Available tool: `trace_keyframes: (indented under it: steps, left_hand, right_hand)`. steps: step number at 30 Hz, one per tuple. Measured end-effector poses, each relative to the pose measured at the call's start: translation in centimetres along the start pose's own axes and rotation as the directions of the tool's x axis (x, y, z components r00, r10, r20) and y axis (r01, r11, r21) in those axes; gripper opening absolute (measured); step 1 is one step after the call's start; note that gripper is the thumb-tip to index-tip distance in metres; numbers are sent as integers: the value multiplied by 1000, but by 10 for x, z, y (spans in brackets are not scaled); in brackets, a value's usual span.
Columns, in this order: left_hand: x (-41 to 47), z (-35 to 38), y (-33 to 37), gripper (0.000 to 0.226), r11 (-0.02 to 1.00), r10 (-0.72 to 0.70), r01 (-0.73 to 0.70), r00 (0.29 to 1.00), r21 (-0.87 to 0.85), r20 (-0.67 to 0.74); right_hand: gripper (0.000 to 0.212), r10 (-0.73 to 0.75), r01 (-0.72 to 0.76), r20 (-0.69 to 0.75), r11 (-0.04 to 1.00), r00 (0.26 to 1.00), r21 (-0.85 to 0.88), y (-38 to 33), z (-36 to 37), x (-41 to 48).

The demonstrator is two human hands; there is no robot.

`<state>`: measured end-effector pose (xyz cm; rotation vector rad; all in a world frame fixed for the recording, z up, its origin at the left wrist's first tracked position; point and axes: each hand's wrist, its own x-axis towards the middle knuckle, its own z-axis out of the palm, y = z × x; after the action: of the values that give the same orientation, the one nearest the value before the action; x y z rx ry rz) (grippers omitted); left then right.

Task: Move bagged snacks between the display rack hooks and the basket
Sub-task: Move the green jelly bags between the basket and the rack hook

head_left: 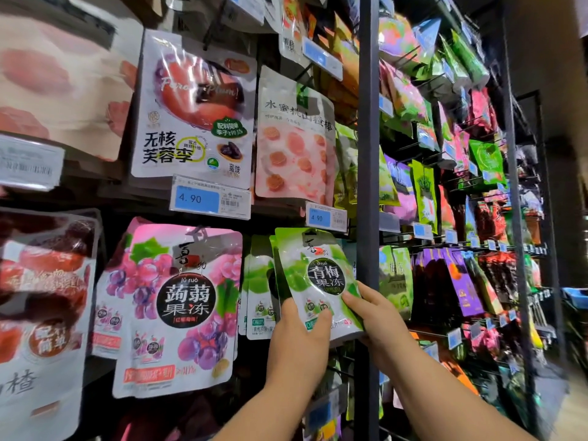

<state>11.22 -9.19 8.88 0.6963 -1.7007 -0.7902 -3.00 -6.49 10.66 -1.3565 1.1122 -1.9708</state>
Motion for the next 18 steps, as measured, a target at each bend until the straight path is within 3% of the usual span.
trace_keyframes:
  steps: [18]
  left_hand:
    - [-1,-1,4,30,993,82,-82,997,-83,1]
  right_hand:
    - [22,22,-20,-32,997,999,78,3,-2,2]
